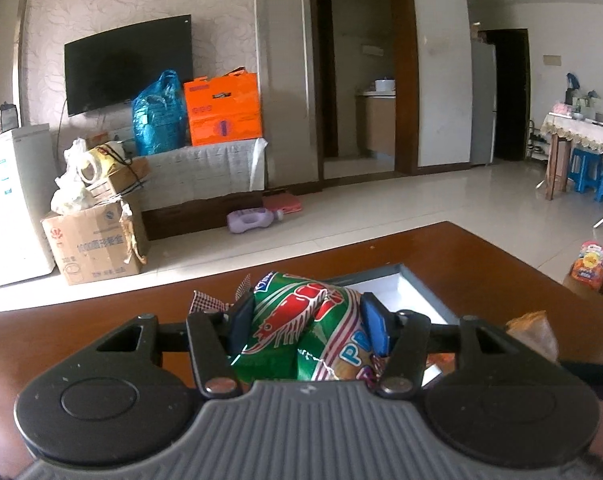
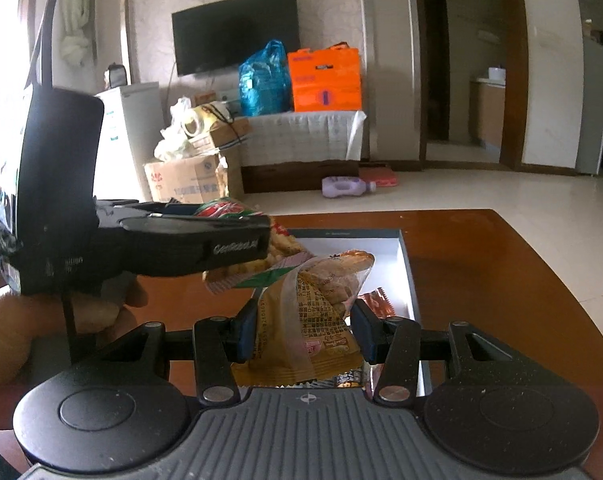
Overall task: Organize snacks
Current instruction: 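Lower both bags into the gray box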
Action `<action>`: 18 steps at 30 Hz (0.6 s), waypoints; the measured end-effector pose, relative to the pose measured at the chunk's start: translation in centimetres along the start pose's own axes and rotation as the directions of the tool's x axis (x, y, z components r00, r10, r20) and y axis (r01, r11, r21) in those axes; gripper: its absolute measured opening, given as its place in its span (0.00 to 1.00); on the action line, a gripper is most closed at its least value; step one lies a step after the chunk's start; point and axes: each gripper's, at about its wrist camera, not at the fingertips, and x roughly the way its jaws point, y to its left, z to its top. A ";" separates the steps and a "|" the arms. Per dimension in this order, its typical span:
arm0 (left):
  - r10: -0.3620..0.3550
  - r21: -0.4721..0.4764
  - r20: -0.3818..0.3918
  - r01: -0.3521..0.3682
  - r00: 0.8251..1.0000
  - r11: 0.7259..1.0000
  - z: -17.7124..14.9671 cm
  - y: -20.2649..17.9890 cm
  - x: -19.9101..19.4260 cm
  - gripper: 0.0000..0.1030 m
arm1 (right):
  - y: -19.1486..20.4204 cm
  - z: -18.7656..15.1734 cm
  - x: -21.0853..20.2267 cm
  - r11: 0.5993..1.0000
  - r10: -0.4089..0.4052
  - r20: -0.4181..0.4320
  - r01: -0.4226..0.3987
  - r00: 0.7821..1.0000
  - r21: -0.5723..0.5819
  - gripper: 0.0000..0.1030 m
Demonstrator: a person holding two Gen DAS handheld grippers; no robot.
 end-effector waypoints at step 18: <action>-0.017 0.003 -0.019 0.017 1.000 1.000 -0.6 -1.3 2.5 0.51 | -0.2 -0.6 2.0 1.000 -0.016 -0.049 0.016 0.999 0.003 0.47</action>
